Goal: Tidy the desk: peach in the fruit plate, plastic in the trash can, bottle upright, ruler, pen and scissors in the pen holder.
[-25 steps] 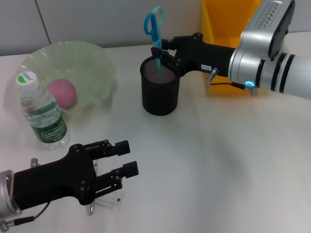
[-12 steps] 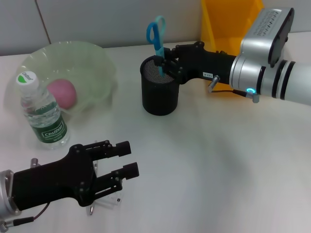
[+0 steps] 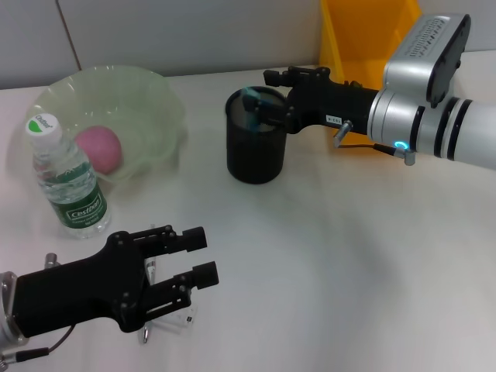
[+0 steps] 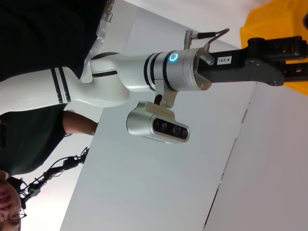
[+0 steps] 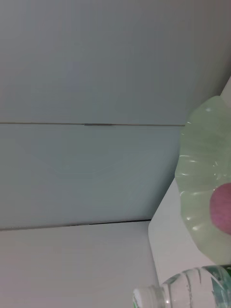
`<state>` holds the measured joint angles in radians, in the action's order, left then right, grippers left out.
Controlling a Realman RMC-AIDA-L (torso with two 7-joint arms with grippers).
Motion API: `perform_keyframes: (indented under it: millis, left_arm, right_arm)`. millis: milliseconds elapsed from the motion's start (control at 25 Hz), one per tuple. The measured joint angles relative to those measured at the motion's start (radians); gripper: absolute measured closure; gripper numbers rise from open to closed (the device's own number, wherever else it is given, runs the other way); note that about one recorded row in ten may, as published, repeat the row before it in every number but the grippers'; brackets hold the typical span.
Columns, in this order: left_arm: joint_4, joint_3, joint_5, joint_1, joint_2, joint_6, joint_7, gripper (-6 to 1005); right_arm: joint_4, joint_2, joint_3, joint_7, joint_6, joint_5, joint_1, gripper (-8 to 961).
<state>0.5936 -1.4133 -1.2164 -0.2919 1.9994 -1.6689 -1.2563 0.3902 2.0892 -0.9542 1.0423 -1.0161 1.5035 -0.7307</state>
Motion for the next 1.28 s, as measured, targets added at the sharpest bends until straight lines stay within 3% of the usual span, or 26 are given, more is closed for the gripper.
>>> perform_keyframes:
  millis: [400, 640, 760, 920, 1040, 1160, 1200, 1280]
  left_arm:
    - [0.002, 0.007, 0.0, -0.001, -0.01, -0.013, -0.003, 471]
    - [0.004, 0.02, 0.0, -0.004, -0.018, -0.014, -0.013, 471]
    - [0.022, 0.026, -0.012, -0.003, -0.045, -0.004, -0.077, 471]
    - [0.065, 0.065, -0.068, 0.005, -0.049, 0.002, -0.158, 472]
    - [0.137, 0.125, -0.147, 0.021, -0.037, 0.006, -0.235, 472]
    - [0.324, 0.25, -0.348, 0.043, 0.003, 0.007, -0.435, 472]
    - [0.324, 0.25, -0.348, 0.043, 0.003, 0.007, -0.435, 471]
    - [0.482, 0.306, -0.492, 0.052, 0.031, 0.001, -0.592, 471]
  right_arm:
    - [0.026, -0.002, 0.0, 0.026, -0.046, -0.03, 0.024, 253]
    - [0.088, -0.009, 0.003, 0.072, -0.222, -0.178, 0.128, 228]
    - [0.142, -0.012, 0.003, 0.154, -0.306, -0.186, 0.183, 226]
    - [0.179, -0.039, 0.003, 0.206, -0.437, -0.179, 0.243, 224]
    - [0.182, -0.08, 0.001, 0.222, -0.525, -0.167, 0.265, 222]
    - [0.176, -0.115, 0.001, 0.237, -0.593, -0.16, 0.282, 221]
    - [0.176, -0.123, 0.002, 0.238, -0.611, -0.151, 0.288, 221]
    - [0.178, -0.131, 0.008, 0.24, -0.632, -0.129, 0.3, 220]
